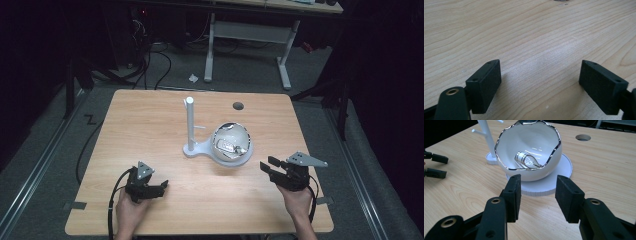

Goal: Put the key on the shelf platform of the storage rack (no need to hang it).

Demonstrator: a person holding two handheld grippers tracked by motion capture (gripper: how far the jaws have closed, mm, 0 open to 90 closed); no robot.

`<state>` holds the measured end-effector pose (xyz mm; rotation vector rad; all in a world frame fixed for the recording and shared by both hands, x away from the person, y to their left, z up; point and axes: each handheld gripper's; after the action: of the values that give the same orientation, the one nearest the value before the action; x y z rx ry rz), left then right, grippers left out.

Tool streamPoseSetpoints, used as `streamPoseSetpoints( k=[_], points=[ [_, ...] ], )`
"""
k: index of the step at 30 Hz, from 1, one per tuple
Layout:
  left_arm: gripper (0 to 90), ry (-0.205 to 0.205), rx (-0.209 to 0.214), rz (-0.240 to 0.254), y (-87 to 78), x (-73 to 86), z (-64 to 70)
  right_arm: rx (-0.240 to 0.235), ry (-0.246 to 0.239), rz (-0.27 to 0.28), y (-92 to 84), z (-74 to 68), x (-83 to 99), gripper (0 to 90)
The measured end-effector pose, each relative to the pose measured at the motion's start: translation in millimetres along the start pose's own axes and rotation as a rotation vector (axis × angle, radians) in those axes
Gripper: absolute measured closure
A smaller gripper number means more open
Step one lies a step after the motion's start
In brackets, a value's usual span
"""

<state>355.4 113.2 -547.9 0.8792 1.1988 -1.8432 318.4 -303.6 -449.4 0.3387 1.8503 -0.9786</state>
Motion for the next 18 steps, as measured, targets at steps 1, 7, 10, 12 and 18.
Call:
streamPoseSetpoints(
  k=[1, 7, 10, 12, 18],
  points=[
    [18.3, 0.000, 0.000, 0.000, 0.0, 0.0, 0.0, -0.002, 0.004, 0.000, 0.2, -0.3, 0.9, 56.3],
    [18.3, 0.000, 0.000, 0.000, 0.0, 0.0, 0.0, -0.008, 0.011, -0.005, 1.8, -1.9, 6.2, 56.3],
    [18.3, 0.000, 0.000, 0.000, 0.0, 0.0, 0.0, -0.013, 0.012, -0.008, 3.3, -3.9, 9.1, 56.3],
    [18.3, 0.001, 0.000, 0.000, 0.0, 0.0, 0.0, -0.018, 0.012, -0.011, 4.5, -5.3, 10.8, 56.3],
    [18.3, 0.001, 0.000, 0.000, 0.0, 0.0, 0.0, -0.034, 0.014, -0.021, 10.2, -9.5, 16.0, 56.3]
  ],
)
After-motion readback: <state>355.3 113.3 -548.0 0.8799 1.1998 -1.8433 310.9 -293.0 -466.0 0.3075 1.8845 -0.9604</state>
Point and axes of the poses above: each handheld gripper's, and its own axes: y roughly forward along the jaws, x roughly out of its underside, z roughly to its right, and after that the axes turned 11 degrees about -x, right-handed
